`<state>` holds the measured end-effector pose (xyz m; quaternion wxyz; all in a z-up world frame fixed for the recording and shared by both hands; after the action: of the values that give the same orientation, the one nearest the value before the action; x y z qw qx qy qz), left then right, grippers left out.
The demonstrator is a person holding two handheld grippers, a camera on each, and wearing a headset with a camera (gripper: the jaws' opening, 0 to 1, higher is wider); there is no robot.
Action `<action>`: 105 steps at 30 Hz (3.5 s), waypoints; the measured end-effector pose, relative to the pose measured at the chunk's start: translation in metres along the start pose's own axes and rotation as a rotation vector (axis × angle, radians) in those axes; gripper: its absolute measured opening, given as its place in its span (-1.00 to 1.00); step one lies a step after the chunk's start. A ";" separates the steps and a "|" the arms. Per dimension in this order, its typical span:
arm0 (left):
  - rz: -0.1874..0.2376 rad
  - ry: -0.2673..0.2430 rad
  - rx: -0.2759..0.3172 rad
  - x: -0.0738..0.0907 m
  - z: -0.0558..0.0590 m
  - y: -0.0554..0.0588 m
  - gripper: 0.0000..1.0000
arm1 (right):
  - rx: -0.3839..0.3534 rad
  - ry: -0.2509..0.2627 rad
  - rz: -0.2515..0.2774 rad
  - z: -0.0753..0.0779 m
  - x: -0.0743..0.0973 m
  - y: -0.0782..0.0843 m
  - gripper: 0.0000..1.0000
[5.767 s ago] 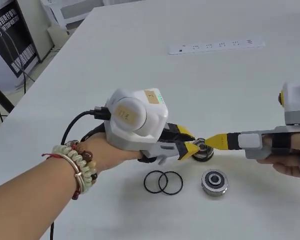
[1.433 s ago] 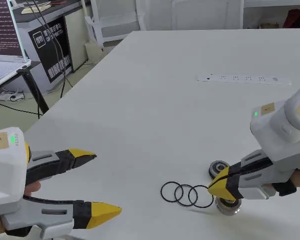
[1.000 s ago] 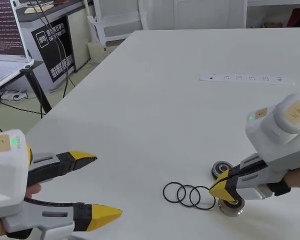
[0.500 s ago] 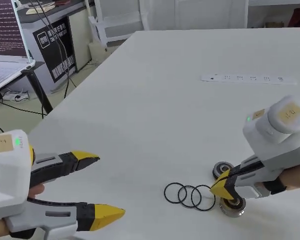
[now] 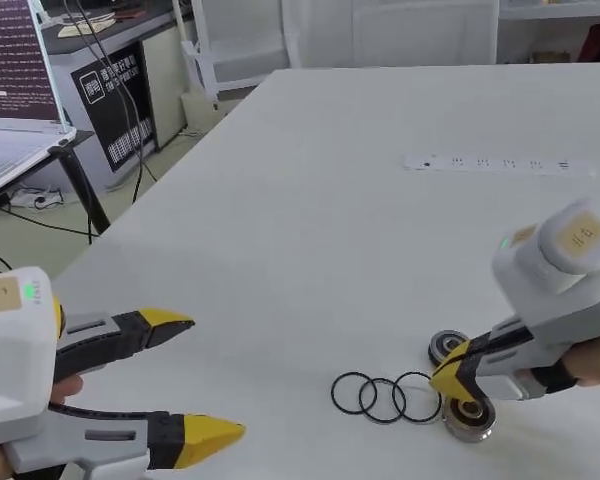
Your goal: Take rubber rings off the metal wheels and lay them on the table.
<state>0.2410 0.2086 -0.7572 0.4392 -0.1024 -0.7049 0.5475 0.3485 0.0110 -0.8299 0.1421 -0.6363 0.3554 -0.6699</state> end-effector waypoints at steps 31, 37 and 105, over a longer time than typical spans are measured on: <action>-0.003 0.016 -0.022 -0.001 0.001 -0.004 0.35 | -0.049 0.069 0.134 0.011 0.056 -0.007 -0.70; -0.005 0.020 -0.029 -0.002 0.001 -0.006 0.35 | -0.087 0.092 0.171 0.016 0.065 -0.009 -0.65; 0.098 0.264 -0.303 -0.099 0.009 -0.153 0.47 | -0.349 0.126 0.376 0.035 0.067 0.034 -0.16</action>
<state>0.3451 0.0823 -0.6759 0.4804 -0.2722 -0.7095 0.4378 0.3633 -0.0669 -0.8040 0.1298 -0.5311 0.5856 -0.5984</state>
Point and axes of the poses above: the centre of the closed fingertips' face, and the gripper's own axes: x roughly backward along the fingers, z roughly to its right, y roughly out of its underside, the point moved 4 cm from there along x, roughly backward along the fingers, and after that the axes turned 8 degrees about y, right-handed, at the moved point
